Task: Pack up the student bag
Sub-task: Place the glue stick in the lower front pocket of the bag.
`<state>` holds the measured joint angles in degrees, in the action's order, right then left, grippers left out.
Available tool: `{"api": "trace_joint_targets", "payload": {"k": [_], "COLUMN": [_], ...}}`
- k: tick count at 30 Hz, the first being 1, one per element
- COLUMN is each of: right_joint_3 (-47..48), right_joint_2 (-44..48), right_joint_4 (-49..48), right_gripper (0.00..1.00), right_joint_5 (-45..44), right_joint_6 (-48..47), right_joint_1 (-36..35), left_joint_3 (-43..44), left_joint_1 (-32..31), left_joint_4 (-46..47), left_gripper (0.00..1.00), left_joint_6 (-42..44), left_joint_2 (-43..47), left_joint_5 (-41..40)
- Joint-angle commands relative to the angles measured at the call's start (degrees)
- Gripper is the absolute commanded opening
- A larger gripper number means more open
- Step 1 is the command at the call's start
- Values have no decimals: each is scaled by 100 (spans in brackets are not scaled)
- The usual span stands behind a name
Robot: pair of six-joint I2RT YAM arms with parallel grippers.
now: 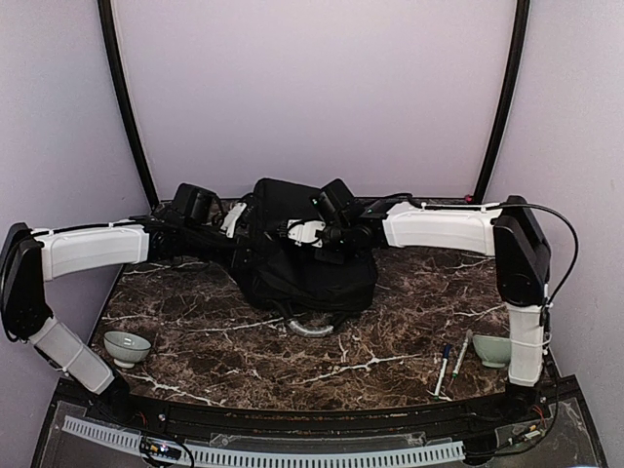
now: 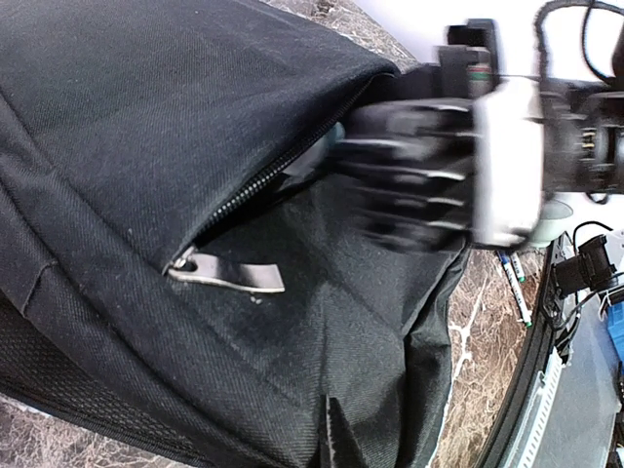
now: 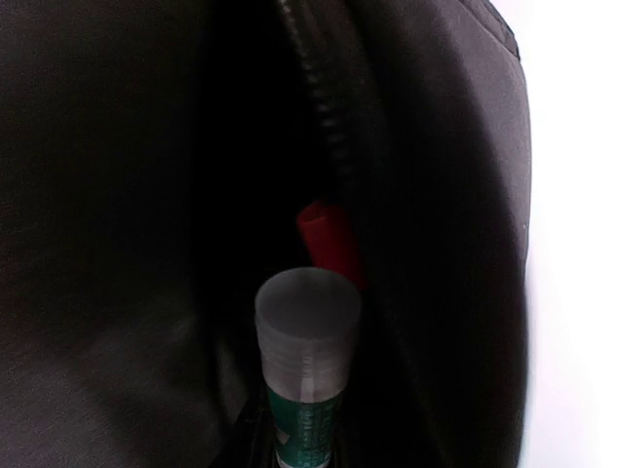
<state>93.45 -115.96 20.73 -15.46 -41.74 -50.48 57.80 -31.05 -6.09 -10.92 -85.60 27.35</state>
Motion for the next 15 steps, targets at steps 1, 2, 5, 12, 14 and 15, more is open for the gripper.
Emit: {"api": "trace_joint_targets", "payload": {"k": [1, 2, 5, 12, 14, 15], "right_joint_3": [174, 169, 76, 313, 408, 415], "right_joint_2": [-464, -581, -763, -578, -388, -272], "right_joint_4": [-894, -1109, -1981, -2384, -1732, -1392], "right_gripper": [11, 12, 23, 50, 51, 52], "right_joint_5": [-1184, -1413, -2119, -2527, -1984, -1651], "right_joint_6": [-490, -623, -899, -384, -81, 126], "right_joint_1": [2, 9, 24, 99, 87, 83], "left_joint_3": [157, 153, 145, 128, 121, 118], "left_joint_1": [46, 58, 64, 79, 78, 73], "left_joint_4": [600, 600, 609, 625, 633, 639], "left_gripper": [0, 0, 0, 0, 0, 0], "left_joint_6": [122, 118, 111, 75, 68, 71], "left_joint_2": [464, 473, 474, 491, 492, 498], "left_joint_5": [262, 269, 282, 333, 341, 339]}}
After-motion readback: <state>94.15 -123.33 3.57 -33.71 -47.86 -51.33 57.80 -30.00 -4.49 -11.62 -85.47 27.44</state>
